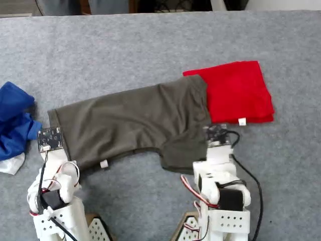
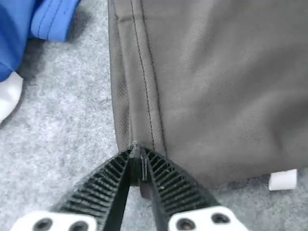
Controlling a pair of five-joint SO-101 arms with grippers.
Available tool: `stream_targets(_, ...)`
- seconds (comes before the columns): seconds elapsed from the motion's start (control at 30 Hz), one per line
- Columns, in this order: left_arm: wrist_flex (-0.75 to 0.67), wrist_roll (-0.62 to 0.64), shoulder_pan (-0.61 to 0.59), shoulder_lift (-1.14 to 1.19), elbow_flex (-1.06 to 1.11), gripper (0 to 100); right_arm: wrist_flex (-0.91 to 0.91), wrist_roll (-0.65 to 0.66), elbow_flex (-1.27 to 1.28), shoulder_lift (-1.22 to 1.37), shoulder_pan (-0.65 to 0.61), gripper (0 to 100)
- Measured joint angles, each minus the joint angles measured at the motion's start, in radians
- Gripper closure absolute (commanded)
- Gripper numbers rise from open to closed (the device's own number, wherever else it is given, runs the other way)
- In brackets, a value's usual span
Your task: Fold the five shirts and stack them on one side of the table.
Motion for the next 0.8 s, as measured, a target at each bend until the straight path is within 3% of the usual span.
stream_targets(0.23,0.000,-0.006,-0.002,0.000,0.000,97,0.000,-0.068,0.000,0.000,0.003,98.4)
stream_targets(0.8,-0.005,-0.009,-0.003,0.000,-0.044,97,-0.017,-0.017,0.000,0.000,0.003,98.5)
